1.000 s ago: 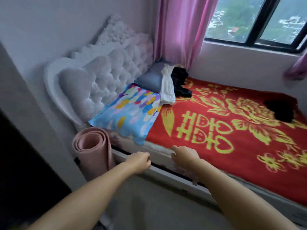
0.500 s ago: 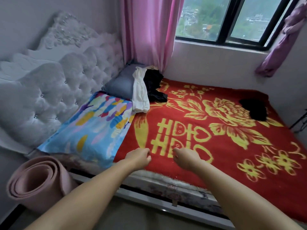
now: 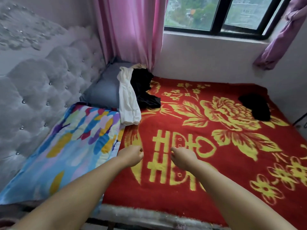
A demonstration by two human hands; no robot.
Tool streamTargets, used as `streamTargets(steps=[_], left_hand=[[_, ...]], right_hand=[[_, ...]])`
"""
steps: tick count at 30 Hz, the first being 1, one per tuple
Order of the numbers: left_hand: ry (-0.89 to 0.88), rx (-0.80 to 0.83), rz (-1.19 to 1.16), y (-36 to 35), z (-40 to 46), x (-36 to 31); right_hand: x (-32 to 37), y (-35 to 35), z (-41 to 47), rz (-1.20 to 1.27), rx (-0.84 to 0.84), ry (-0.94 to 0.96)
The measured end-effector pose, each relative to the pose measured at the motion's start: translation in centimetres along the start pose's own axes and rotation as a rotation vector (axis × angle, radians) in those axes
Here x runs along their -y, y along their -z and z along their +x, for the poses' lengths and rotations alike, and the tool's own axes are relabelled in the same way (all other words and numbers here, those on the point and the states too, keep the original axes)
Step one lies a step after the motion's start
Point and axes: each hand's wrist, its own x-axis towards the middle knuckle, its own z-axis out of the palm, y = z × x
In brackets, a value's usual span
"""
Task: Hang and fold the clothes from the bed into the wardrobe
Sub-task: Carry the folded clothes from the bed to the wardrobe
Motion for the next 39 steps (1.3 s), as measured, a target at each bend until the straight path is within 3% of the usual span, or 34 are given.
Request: streamTargets(steps=[6, 11, 18, 21, 25, 30, 32, 35, 39], left_hand=[[0.044, 0.065, -0.059, -0.6, 7.7, 0.5], [0.181, 0.098, -0.138, -3.2, 11.5, 1.0], [0.283, 0.177, -0.148, -7.1, 18.0, 4.5], [0.255, 0.177, -0.126, -8.5, 22.5, 7.7], [0.184, 0.143, -0.062, -10.8, 29.3, 12.4], [0.084, -0.182, 0.174, -11.5, 37.3, 17.4], [0.059, -0.256, 0.225, -11.2, 41.0, 18.4], [0.05, -0.197, 0.304, -11.2, 46.6, 20.3], [0.025, -0.14, 0.294, -11.7, 50.3, 22.5]], right_hand=[[-2.9, -1.2, 8.4, 0.048, 0.077, 0.02], [-4.8, -4.0, 15.4, 0.028, 0.185, 0.086], [-3.6, -8.6, 26.5, 0.038, 0.291, 0.173], [-1.8, -11.1, 31.6, 0.113, 0.203, 0.143], [0.2, -15.9, 39.3, 0.233, -0.036, 0.073], [1.4, -23.0, 44.7, 0.167, 0.024, 0.03], [1.0, -25.3, 45.2, 0.102, -0.078, 0.054], [1.1, -26.5, 46.4, 0.127, -0.236, 0.057], [1.8, -27.7, 46.5, 0.115, -0.242, 0.043]])
